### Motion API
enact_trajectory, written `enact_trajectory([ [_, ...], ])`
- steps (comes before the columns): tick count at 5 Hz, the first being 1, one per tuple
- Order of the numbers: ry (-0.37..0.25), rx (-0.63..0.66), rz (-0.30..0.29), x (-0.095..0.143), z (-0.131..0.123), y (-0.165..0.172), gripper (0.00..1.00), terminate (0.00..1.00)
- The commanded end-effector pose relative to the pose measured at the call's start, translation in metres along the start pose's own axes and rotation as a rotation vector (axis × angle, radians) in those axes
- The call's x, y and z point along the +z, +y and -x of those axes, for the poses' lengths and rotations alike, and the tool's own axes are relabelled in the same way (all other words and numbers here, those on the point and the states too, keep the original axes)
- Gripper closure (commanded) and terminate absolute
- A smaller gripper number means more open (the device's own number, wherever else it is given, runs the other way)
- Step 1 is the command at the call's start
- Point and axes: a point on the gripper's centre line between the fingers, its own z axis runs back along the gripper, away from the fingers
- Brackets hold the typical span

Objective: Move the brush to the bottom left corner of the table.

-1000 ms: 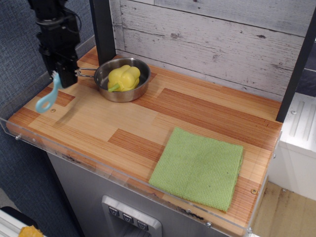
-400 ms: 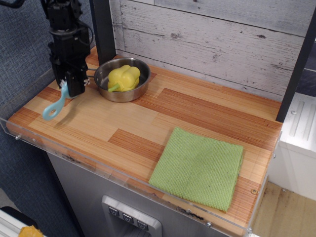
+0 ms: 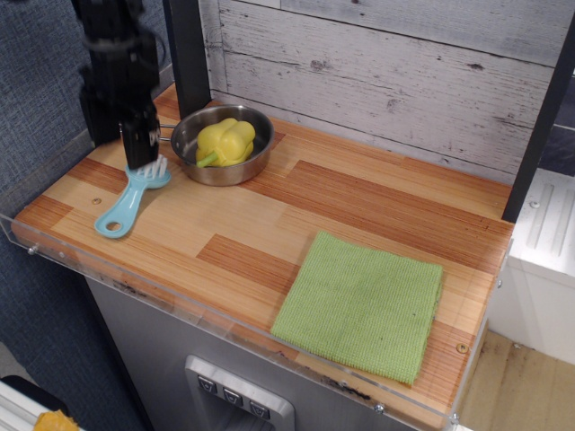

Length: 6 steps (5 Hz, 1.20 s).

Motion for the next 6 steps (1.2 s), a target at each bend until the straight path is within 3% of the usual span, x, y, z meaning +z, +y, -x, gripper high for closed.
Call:
enact_trajectory([
  [1,-0.182,0.05,-0.053,0.109,-0.005,-0.036,0.0,0.0],
  [3,-0.222,0.198,0.095,0.127,-0.032,-0.096,0.0,0.0],
  [4,-0.203,0.168,0.11,0.125,-0.049,-0.127,0.0,0.0],
  [6,-0.172,0.094,0.021,0.131,-0.06,-0.143,0.0,0.0],
])
